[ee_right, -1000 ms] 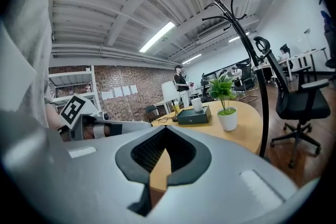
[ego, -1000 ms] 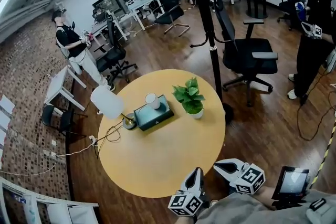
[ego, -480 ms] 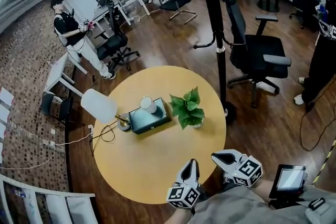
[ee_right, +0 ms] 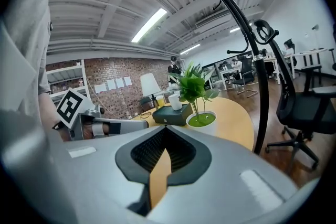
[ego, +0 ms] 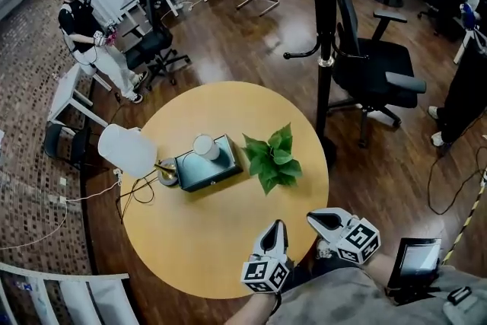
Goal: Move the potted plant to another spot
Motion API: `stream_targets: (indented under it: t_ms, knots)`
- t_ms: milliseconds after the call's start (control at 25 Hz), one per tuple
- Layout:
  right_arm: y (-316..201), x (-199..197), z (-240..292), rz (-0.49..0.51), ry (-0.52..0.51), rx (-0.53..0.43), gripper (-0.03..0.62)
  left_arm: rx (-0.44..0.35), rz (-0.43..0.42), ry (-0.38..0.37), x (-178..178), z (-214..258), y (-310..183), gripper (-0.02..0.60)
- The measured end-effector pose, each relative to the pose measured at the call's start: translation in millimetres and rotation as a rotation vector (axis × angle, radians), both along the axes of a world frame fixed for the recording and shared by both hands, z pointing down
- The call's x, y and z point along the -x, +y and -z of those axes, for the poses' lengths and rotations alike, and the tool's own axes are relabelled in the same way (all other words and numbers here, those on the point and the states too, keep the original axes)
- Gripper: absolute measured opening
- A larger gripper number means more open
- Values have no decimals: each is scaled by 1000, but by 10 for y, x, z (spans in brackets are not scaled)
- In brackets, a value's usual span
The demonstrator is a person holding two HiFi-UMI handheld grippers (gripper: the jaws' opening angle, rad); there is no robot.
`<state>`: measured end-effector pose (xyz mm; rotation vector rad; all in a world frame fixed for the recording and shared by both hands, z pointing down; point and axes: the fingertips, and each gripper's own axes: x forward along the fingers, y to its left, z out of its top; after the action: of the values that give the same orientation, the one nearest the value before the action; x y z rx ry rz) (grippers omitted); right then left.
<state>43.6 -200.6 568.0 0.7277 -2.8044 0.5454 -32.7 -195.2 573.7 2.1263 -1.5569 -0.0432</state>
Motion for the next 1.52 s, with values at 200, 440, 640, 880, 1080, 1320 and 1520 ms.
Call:
stream_targets:
  t_ms: [200, 440, 640, 880, 1080, 1320, 1520]
  knots:
    - [-258, 24, -241, -14, 31, 5, 1, 33, -9, -36, 79, -324, -228, 0]
    - [-570, 102, -693, -12, 61, 32, 0, 64, -26, -92, 135, -790, -531, 0]
    - [-762, 168, -998, 14, 82, 67, 0, 98, -40, -133, 159, -1106, -744, 1]
    - [-1022, 173, -1155, 77, 126, 29, 31, 72, -79, -209, 163, -1222, -1038, 48]
    - [-1219, 214, -1225, 113, 169, -18, 158, 31, -163, -208, 208, -1252, -1221, 214]
    - [-1453, 287, -1303, 170, 230, -86, 255, -33, -315, -263, 221, -1287, -1430, 352]
    - [-1593, 343, -1344, 228, 270, -141, 308, -58, -436, -335, 174, -1354, -1547, 414]
